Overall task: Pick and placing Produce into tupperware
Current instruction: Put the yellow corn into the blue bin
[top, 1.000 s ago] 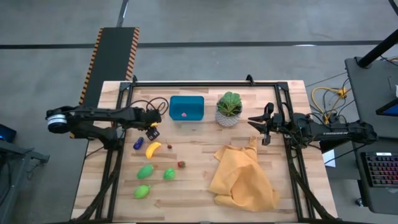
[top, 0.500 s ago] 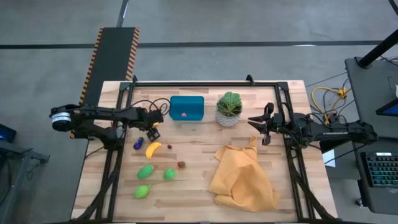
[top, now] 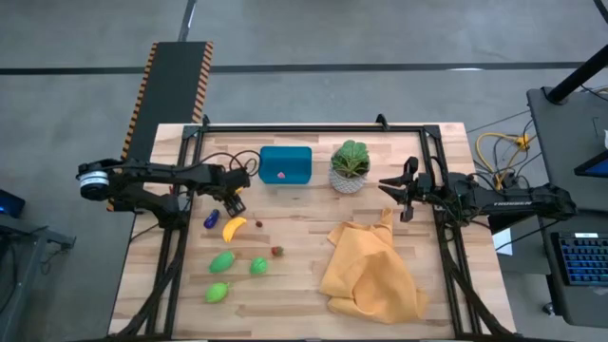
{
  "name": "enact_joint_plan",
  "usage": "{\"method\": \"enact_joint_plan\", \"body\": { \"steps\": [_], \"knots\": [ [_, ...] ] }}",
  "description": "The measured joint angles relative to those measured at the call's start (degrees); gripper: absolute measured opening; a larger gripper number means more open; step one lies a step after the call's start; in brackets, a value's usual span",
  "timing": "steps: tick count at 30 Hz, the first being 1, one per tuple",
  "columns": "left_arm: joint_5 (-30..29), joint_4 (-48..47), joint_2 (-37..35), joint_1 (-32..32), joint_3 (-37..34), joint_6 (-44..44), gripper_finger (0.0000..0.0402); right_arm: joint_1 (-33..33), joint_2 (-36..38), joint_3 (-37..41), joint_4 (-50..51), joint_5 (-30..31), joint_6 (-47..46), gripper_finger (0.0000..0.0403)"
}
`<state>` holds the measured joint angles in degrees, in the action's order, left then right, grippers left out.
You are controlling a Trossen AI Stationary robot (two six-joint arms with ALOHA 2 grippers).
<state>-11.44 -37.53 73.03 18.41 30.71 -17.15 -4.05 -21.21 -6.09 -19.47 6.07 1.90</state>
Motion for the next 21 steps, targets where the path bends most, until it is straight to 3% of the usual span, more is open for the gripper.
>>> {"method": "enact_joint_plan", "body": {
  "steps": [8, 21],
  "knots": [
    [0.22, -0.03, 0.00, -0.02, -0.04, 1.05, 0.0107, -0.01, 0.00, 0.00, -0.01, 0.00, 0.02, 0.0068],
    [-0.20, -0.07, 0.00, -0.03, -0.10, 1.44, 0.0056, -0.01, 0.00, 0.00, 0.00, -0.01, 0.02, 0.0068]
  ]
}}
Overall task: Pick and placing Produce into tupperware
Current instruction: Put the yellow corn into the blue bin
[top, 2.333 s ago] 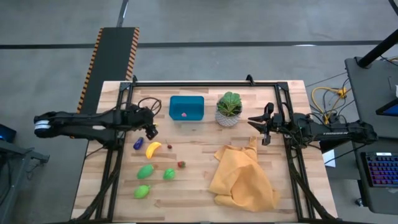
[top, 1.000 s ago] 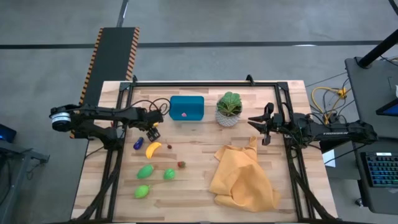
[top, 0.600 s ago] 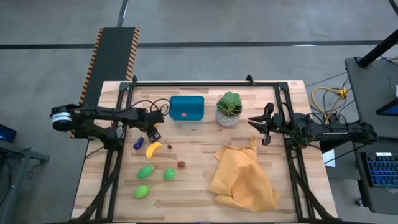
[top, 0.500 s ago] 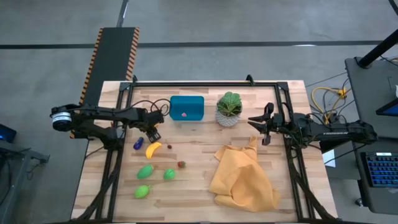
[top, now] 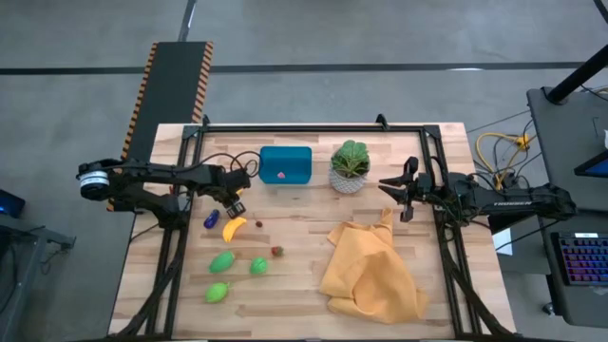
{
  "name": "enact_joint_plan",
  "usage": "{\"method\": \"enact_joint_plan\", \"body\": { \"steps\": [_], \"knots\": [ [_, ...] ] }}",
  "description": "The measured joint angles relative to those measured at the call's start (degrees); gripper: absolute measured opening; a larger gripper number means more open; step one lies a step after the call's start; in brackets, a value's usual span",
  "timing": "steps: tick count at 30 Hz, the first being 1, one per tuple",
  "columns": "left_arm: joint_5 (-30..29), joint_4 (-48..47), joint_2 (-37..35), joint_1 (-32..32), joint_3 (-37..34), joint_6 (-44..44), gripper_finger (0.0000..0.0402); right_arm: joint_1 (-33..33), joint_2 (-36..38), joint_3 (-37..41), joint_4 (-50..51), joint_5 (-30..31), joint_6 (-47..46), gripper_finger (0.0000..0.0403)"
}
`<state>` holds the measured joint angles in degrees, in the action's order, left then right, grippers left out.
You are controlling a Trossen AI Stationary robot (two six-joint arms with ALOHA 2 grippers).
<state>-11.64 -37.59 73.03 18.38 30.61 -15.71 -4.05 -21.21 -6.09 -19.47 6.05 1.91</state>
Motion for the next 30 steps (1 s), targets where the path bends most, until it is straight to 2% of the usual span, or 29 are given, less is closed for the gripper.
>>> {"method": "enact_joint_plan", "body": {
  "steps": [12, 20, 25, 30],
  "knots": [
    [-1.39, -0.85, 0.15, 0.05, 1.57, 1.92, 0.0010, 0.00, 0.00, 0.00, -0.01, 0.01, 0.00, 0.0068],
    [-1.17, -0.38, 0.11, 0.05, 3.32, 3.15, 0.0007, 0.00, 0.00, -0.02, -0.01, 0.01, 0.00, 0.0068],
    [2.31, -0.71, -0.57, -0.10, 4.05, 3.97, 0.0006, 0.00, 0.00, -0.02, -0.01, 0.01, 0.00, 0.0068],
    [2.72, 0.03, -2.18, -0.89, 4.39, 5.98, 0.0006, 0.02, 0.00, -0.02, -0.01, 0.01, 0.00, 0.0068]
  ]
}}
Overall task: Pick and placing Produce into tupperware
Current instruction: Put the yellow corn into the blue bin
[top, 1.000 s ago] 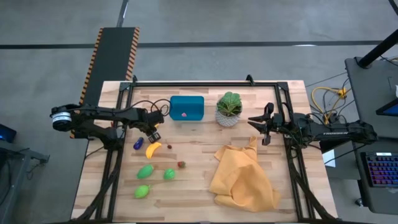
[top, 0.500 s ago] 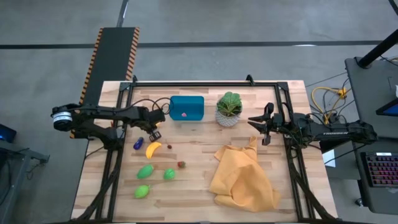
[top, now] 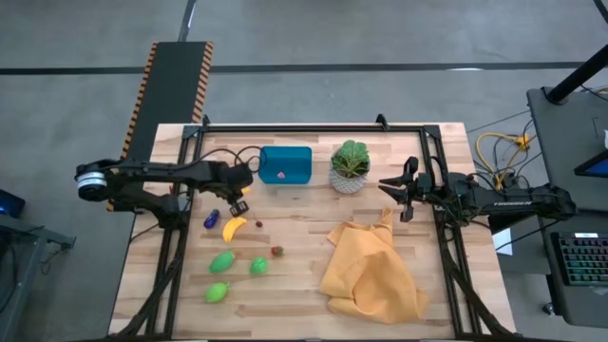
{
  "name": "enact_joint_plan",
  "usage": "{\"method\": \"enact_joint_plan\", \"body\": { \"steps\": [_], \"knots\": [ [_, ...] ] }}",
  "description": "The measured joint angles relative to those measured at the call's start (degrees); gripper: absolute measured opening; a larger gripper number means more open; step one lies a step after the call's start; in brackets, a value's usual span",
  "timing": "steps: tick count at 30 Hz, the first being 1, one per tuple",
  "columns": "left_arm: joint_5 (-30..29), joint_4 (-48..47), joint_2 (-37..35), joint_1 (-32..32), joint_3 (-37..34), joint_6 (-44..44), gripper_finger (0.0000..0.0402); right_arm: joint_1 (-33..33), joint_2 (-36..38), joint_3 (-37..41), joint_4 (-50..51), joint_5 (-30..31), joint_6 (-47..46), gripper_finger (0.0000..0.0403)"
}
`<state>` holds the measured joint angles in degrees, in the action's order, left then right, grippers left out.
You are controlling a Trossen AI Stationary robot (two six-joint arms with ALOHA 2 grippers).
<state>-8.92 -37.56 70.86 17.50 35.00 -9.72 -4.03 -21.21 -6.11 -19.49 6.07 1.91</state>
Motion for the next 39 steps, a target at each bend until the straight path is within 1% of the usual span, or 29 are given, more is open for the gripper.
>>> {"method": "enact_joint_plan", "body": {
  "steps": [2, 8, 14, 16, 18, 19, 22, 25, 27, 31, 36, 39],
  "knots": [
    [0.72, 1.80, -0.79, -0.53, 0.00, 0.30, 0.0006, 0.00, 0.02, 0.00, 0.02, 0.00, 0.00, 0.0068],
    [4.18, 9.50, -4.17, -2.34, 0.00, 5.23, 0.0006, 0.00, 0.00, 0.00, 0.02, 0.00, 0.00, 0.0068],
    [4.98, 15.92, -7.72, -3.88, -0.10, 8.79, 0.0006, -0.01, 0.00, 0.00, 0.08, -0.01, -0.01, 0.0068],
    [4.95, 21.67, -8.99, -3.87, -1.14, 8.86, 0.0006, 0.00, 0.01, 0.00, 0.21, -0.01, -0.45, 0.0068],
    [5.05, 32.90, -9.49, -4.00, -3.28, 9.51, 0.0005, 0.00, 0.00, 0.00, 0.58, -0.02, -2.25, 0.0068],
    [5.69, 36.94, -9.52, -4.00, -3.96, 10.80, 0.0005, 0.00, 0.00, 0.00, 0.67, -0.02, -3.11, 0.0068],
    [7.13, 43.71, -9.78, -4.07, -4.52, 12.11, 0.0005, 0.00, 0.00, 0.00, 0.93, -0.02, -3.83, 0.0068],
    [6.73, 45.07, -9.99, -3.98, -4.27, 14.56, 0.0005, 0.00, 0.02, 0.00, 0.94, -0.02, -3.85, 0.0068],
    [4.66, 44.90, -9.71, -3.98, -4.24, 16.34, 0.0005, 0.00, 0.00, 0.00, 0.97, -0.02, -3.87, 0.0068],
    [0.98, 45.03, -8.22, -3.20, -4.02, 16.63, 0.0005, 0.00, 0.00, 0.00, 1.14, -0.04, -4.57, 0.0068],
    [0.82, 44.74, -4.95, -0.61, -3.37, 16.53, 0.0005, 0.00, 0.02, 0.00, 1.27, -0.02, -4.94, 0.0068],
    [0.78, 44.46, -2.56, 1.46, -2.17, 14.67, 0.0005, 0.00, 0.00, 0.00, 1.72, -0.04, -4.96, 0.0068]
  ]
}}
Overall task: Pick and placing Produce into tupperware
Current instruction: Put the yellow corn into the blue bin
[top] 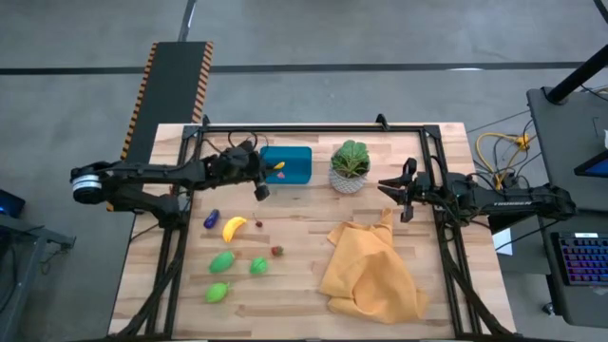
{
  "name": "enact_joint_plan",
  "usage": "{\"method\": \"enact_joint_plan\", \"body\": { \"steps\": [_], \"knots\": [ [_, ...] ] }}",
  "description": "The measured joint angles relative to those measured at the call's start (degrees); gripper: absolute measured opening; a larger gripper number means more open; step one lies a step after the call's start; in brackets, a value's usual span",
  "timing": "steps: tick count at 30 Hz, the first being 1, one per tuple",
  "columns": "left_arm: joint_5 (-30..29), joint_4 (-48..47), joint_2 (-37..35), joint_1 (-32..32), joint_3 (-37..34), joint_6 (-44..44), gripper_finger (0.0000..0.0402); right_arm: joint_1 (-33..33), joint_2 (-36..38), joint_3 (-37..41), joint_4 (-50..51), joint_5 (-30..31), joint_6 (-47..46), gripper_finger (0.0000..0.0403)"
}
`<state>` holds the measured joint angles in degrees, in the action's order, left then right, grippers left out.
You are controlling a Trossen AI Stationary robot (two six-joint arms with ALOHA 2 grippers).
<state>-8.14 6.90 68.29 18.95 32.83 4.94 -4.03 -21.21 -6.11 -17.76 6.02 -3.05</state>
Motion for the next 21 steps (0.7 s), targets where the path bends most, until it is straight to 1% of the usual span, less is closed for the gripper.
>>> {"method": "enact_joint_plan", "body": {
  "steps": [2, 8, 12, 15, 19, 21],
  "knots": [
    [-0.03, -0.42, 1.71, 1.06, 0.83, -1.53, 0.0005, 0.00, 0.00, 0.00, 0.45, 0.00, -0.36, 0.0068],
    [-0.22, -0.44, 6.25, 2.71, 2.56, -1.59, 0.0005, 0.00, 0.00, 0.00, 1.38, 0.00, -1.05, 0.0068],
    [-5.63, -1.39, 9.04, 3.73, 4.25, -1.61, 0.0005, 0.00, 0.00, 0.00, 1.39, 0.00, -1.53, 0.0068],
    [-9.39, -5.75, 11.03, 4.23, 6.14, -1.60, 0.0005, 0.00, 0.00, 0.00, 1.47, 0.00, -1.60, 0.0068],
    [-12.96, -7.13, 13.27, 4.36, 7.45, -1.59, 0.0005, 0.00, 0.00, 0.00, 1.53, 0.00, -1.90, 0.0068],
    [-13.40, -7.35, 14.33, 4.38, 7.92, -1.57, 0.0005, 0.01, 0.00, 0.00, 1.68, 0.00, -1.87, 0.0068]
  ]
}}
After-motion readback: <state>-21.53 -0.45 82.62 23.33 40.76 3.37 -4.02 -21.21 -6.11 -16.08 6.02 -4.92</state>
